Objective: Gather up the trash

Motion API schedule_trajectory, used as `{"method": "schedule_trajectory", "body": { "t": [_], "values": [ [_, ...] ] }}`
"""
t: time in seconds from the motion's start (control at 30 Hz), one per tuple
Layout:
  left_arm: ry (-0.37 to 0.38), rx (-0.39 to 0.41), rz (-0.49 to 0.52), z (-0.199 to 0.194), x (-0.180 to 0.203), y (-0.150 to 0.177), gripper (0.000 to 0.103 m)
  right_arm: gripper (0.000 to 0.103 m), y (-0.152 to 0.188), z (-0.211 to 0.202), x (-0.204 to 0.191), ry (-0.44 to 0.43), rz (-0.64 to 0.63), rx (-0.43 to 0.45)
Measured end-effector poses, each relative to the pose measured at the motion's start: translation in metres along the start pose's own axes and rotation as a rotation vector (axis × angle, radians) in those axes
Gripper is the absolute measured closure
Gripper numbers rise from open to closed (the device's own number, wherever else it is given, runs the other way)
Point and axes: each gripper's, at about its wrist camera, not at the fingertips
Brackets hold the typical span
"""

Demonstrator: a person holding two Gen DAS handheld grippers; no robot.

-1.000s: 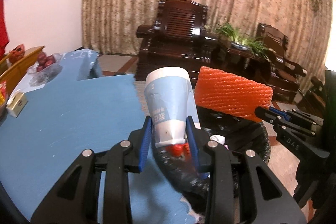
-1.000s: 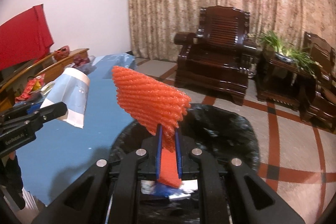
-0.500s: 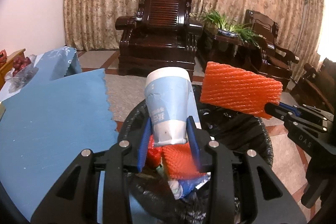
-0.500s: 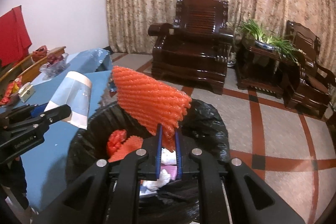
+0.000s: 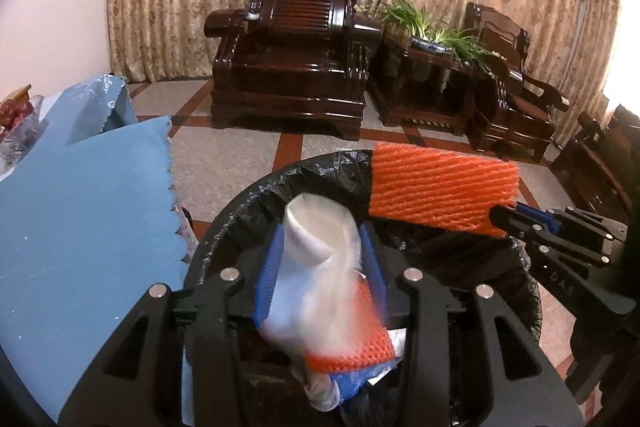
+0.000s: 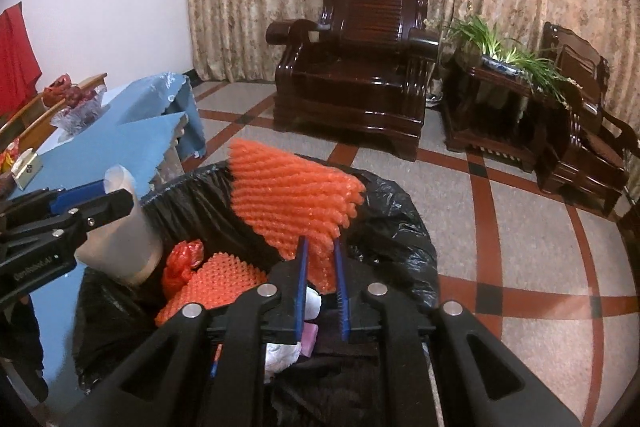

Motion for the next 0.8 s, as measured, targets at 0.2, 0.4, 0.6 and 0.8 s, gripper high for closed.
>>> {"method": "schedule_trajectory", "body": {
  "t": [0.2, 0.4, 0.6, 0.8],
  "values": [
    [0.014, -0.004, -0.020, 0.002, -0.004, -0.003, 0.045, 0.045, 0.008, 0.006, -0.001, 0.019, -0.010, -0.016],
    [0.008, 0.024, -0.044, -0.017, -0.017, -0.012, 0.027, 0.013, 0.007, -0.011, -0.001, 0.038, -0.003, 0.009],
    [-0.037, 0.054, -0.032, -0.053, -0.029, -0.018, 0.013, 0.006, -0.003, -0.035, -0.011, 0.013, -0.005, 0.038],
    [-0.086, 0.060, -0.031, -0.089, -0.035, -0.021, 0.009, 0.006, -0.013, -0.063, -0.031, -0.054, -0.004, 0.058]
  ]
}}
Point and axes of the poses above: each gripper's, at about its wrist camera, not at the fingertips, and z roughly the way its jaws point, x to its right, y to its underside, and after that the axes turned 15 degrees about x, right-handed
